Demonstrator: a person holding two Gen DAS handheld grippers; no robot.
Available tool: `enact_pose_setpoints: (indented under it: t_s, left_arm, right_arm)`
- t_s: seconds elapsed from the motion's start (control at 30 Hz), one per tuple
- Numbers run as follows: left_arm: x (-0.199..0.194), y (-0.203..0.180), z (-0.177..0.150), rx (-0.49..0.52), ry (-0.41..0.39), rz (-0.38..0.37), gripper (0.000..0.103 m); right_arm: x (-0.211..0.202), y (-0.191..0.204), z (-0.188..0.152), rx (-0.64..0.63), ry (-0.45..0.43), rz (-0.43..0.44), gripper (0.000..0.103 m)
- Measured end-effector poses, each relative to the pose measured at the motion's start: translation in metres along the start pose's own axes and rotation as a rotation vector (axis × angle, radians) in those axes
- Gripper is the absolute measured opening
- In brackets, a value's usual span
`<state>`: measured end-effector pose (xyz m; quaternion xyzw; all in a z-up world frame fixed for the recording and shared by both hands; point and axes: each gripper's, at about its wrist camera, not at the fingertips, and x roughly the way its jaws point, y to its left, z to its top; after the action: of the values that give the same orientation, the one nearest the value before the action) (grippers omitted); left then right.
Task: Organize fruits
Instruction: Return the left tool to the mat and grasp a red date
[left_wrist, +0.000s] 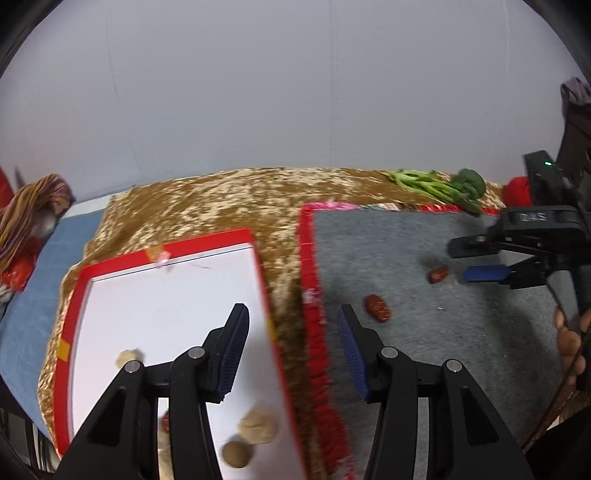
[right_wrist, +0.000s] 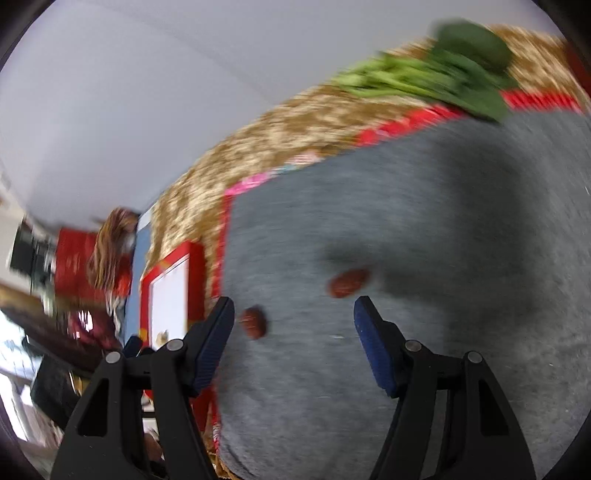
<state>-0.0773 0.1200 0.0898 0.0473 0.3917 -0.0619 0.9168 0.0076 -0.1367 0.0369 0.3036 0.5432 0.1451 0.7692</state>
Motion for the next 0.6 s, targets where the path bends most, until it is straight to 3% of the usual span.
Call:
enact_pose_setpoints:
  t_s: [0.2,0.37,0.43,0.5,0.6]
  left_arm:
    - [0.002,-0.016,-0.002,0.035,-0.001,-0.003,0.049]
    - [0.009,-0.022,-0.004,0.050,0.020,-0.022,0.049]
    - [0.013,-0.028,-0.003,0.047,0.031,-0.038,0.049]
    - [0.015,-0.035,0.000,0.040,0.028,-0.065,0.050]
    - [0.020,-0.050,0.003,0.060,0.031,-0.085,0.050]
  right_arm:
    - [0.030,-0.005,0.006,0.033,0.035,0.005,0.064]
    - [0.048,0.000,0.010,-0.001,0.023,-0.089,0.054]
    - [0.049,0.014,0.005,-0.125,0.028,-0.202,0.042]
    - [0.048,0.017,0.000,-0.185,0.029,-0.249,0.024]
    - [0.030,0.005,-0.003,-0.168,0.039,-0.223,0.022]
